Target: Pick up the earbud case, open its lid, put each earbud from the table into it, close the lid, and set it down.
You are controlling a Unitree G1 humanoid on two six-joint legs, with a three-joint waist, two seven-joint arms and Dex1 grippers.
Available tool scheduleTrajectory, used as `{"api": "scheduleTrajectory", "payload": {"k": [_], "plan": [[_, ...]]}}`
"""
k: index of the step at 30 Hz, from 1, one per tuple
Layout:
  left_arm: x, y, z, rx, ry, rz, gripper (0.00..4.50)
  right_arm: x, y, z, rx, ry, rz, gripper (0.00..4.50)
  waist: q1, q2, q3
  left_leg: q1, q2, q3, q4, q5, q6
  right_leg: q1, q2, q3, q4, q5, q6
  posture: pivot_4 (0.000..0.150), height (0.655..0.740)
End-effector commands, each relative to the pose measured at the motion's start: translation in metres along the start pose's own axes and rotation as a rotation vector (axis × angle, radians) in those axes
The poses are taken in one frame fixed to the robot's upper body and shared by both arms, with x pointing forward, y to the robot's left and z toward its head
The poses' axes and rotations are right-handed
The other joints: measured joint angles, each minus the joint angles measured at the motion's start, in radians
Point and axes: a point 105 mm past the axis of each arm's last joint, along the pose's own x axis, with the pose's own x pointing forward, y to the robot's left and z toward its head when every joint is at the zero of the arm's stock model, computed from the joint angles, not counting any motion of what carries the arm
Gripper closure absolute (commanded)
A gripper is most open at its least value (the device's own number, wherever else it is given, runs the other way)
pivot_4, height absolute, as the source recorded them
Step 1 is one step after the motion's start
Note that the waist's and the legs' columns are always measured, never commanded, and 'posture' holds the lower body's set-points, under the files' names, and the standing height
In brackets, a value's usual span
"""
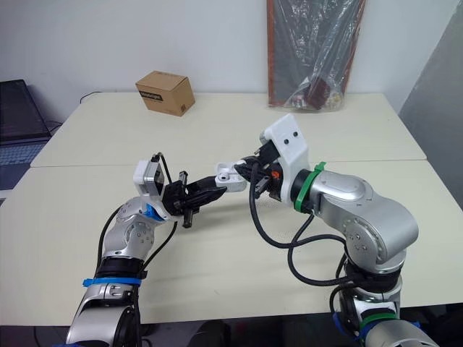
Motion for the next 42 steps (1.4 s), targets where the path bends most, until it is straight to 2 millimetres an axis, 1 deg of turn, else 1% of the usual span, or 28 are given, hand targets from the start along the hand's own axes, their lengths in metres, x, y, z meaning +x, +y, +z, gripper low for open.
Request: {"api": "scheduleTrajectory", "payload": {"k": [1, 9, 18, 25, 35, 37, 38, 42], "plan": [[0.004, 0.001, 0.012, 0.039, -0.027, -0.008, 3.71, 0.000, 0.003, 0.008, -0.028, -0.024, 0.004, 4.13, 0.000, 0.000, 0.000, 0.000, 0.000, 0.000, 0.000, 0.000, 0.000, 0.000, 0.000, 0.000, 0.000, 0.000, 0.000, 0.150, 0.7400], [0.011, 0.003, 0.016, 0.035, -0.054, -0.006, 3.71, 0.002, 0.006, 0.006, -0.018, -0.016, 0.009, 4.13, 0.000, 0.000, 0.000, 0.000, 0.000, 0.000, 0.000, 0.000, 0.000, 0.000, 0.000, 0.000, 0.000, 0.000, 0.001, 0.150, 0.7400], [0.018, 0.003, 0.022, 0.028, -0.093, -0.009, 3.71, 0.005, -0.001, 0.009, -0.108, -0.015, -0.072, 4.13, -0.001, 0.000, 0.000, 0.000, 0.000, 0.000, 0.000, 0.000, 0.000, 0.000, 0.000, 0.000, 0.000, -0.001, 0.002, 0.150, 0.7400], [0.018, 0.003, 0.025, 0.027, -0.104, -0.004, 3.71, 0.005, -0.002, 0.009, -0.156, -0.004, -0.085, 4.13, -0.001, 0.000, 0.000, 0.000, 0.000, 0.000, 0.000, 0.000, 0.000, 0.000, 0.000, 0.000, -0.001, -0.001, 0.002, 0.150, 0.7400], [0.024, 0.004, 0.030, 0.016, -0.141, 0.004, 3.71, 0.005, -0.001, 0.013, -0.184, -0.051, -0.088, 4.13, -0.001, 0.000, 0.000, 0.000, 0.000, 0.000, 0.000, 0.000, 0.000, 0.000, 0.000, 0.000, -0.001, -0.002, 0.004, 0.150, 0.7400], [0.024, 0.003, 0.030, 0.016, -0.141, 0.003, 3.71, 0.005, 0.000, 0.013, -0.182, -0.051, -0.075, 3.41, 0.000, 0.000, 0.000, 0.000, 0.000, 0.000, 0.000, 0.000, 0.000, 0.000, 0.000, 0.000, -0.001, -0.002, 0.004, 0.150, 0.7400], [0.024, 0.003, 0.030, 0.016, -0.141, 0.002, 3.71, 0.005, 0.000, 0.014, -0.186, -0.055, -0.075, 3.18, 0.000, 0.000, 0.000, 0.000, 0.000, 0.000, 0.000, 0.000, 0.000, 0.000, 0.000, 0.000, -0.001, -0.002, 0.004, 0.150, 0.7400], [0.023, 0.002, 0.029, 0.016, -0.133, -0.003, 3.71, 0.002, -0.003, 0.017, -0.216, -0.079, -0.096, 1.89, 0.000, 0.000, 0.000, -0.001, 0.000, 0.000, 0.000, 0.000, 0.000, 0.000, 0.000, 0.000, -0.001, -0.002, 0.004, 0.150, 0.7400]]}}
